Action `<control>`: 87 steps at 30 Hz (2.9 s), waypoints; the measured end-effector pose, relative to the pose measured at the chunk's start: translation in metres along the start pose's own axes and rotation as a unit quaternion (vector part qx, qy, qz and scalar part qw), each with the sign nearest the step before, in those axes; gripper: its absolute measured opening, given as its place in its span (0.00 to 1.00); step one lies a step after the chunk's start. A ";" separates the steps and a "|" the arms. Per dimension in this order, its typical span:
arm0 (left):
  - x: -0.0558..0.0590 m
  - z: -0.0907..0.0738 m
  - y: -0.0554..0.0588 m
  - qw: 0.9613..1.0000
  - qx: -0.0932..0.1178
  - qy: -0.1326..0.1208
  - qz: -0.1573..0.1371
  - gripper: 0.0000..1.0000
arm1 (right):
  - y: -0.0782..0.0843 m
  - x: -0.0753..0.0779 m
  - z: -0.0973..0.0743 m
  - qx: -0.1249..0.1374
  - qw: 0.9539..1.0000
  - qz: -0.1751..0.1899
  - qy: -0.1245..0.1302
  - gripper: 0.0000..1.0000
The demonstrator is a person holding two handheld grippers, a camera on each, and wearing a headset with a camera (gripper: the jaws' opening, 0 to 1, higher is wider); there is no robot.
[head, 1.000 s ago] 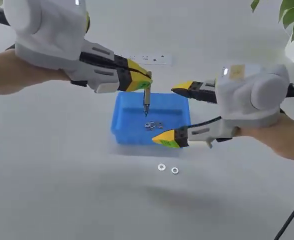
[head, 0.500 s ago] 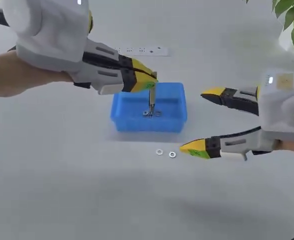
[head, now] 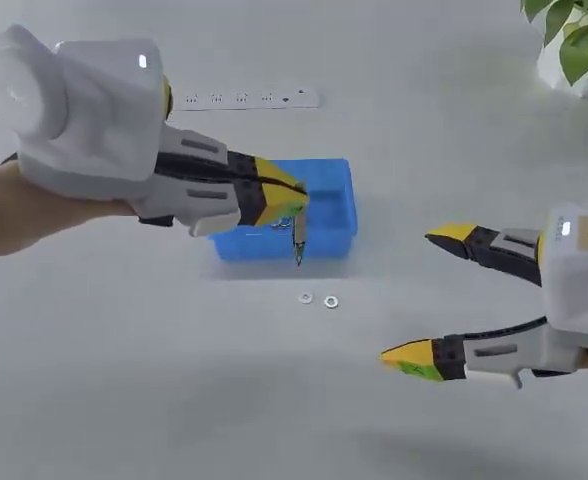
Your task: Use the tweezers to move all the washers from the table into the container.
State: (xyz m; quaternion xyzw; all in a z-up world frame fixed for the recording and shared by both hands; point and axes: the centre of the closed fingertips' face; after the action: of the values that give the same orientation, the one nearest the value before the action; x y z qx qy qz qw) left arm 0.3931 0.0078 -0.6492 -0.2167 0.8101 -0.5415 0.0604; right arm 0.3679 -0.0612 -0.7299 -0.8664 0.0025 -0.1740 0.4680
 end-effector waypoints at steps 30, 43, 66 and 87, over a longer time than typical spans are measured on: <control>0.004 0.020 0.034 1.000 -0.001 0.005 0.020 0.04 | 0.029 -0.029 -0.002 -0.021 0.998 0.040 -0.044 0.90; 0.003 0.022 0.039 1.000 0.006 0.005 0.019 0.04 | 0.027 -0.034 0.005 -0.020 0.998 0.045 -0.049 0.90; 0.004 0.019 0.046 1.000 0.002 0.003 -0.003 0.05 | 0.007 -0.024 0.026 0.006 0.997 0.043 -0.068 0.82; 0.008 0.019 0.047 1.000 0.002 0.018 -0.001 0.05 | -0.022 -0.030 0.095 0.005 0.983 -0.056 -0.174 0.40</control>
State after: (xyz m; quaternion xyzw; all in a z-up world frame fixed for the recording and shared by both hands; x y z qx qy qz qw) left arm 0.3788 0.0033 -0.6987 -0.2075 0.8098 -0.5468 0.0463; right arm 0.3651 0.0335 -0.7683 -0.8797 -0.1285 -0.0464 0.4556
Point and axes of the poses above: the centre of the closed fingertips' face, and the gripper's own axes: z roughly forward along the fingers, x roughly to its right, y roughly out of its underside, and after that the axes turned 14 degrees about -z, right-handed
